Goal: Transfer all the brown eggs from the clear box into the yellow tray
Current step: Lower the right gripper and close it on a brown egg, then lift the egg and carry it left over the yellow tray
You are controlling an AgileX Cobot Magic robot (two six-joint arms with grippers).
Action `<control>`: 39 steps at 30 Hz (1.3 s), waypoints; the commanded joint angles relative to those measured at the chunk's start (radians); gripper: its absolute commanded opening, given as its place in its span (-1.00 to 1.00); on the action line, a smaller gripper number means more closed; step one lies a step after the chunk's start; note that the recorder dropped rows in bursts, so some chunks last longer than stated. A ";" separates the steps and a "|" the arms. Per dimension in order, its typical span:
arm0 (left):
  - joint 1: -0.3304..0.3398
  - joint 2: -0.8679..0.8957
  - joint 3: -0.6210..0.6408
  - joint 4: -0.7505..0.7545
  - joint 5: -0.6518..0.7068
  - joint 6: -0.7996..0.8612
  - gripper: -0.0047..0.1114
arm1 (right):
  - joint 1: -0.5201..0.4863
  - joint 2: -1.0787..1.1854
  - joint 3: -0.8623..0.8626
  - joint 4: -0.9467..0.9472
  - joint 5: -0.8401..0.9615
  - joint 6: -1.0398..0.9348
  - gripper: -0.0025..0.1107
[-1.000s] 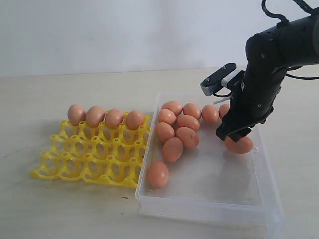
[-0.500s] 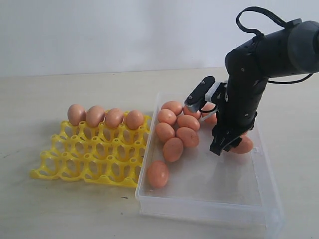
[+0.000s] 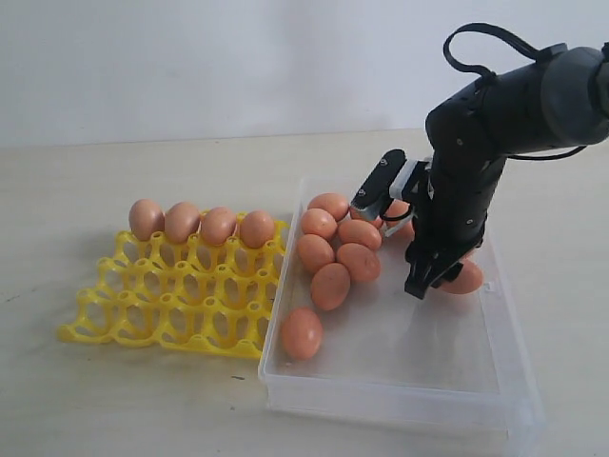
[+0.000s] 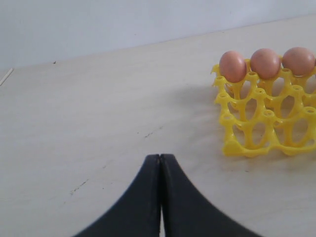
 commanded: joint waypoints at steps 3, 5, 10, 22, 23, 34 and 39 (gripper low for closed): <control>-0.005 -0.006 -0.004 -0.001 -0.006 -0.005 -0.92 | 0.001 0.025 -0.006 -0.011 -0.010 -0.017 -0.02; -0.005 -0.006 -0.004 -0.001 -0.006 -0.005 -0.92 | 0.001 0.032 -0.006 -0.011 -0.014 -0.023 -0.02; -0.005 -0.006 -0.004 -0.001 -0.006 -0.005 -0.92 | 0.001 0.050 -0.006 -0.012 -0.028 -0.025 -0.02; -0.005 -0.006 -0.004 -0.001 -0.006 -0.005 -0.92 | 0.001 0.064 -0.006 0.000 -0.030 -0.010 -0.96; -0.005 -0.006 -0.004 -0.001 -0.006 -0.005 -0.92 | 0.001 0.064 -0.006 0.000 -0.030 0.002 -0.96; -0.005 -0.006 -0.004 -0.001 -0.006 -0.005 -0.92 | 0.053 -0.025 -0.006 0.246 -0.213 0.010 -0.96; -0.005 -0.006 -0.004 -0.001 -0.006 -0.005 -0.92 | 0.103 -0.101 -0.006 0.322 -0.295 0.006 -0.96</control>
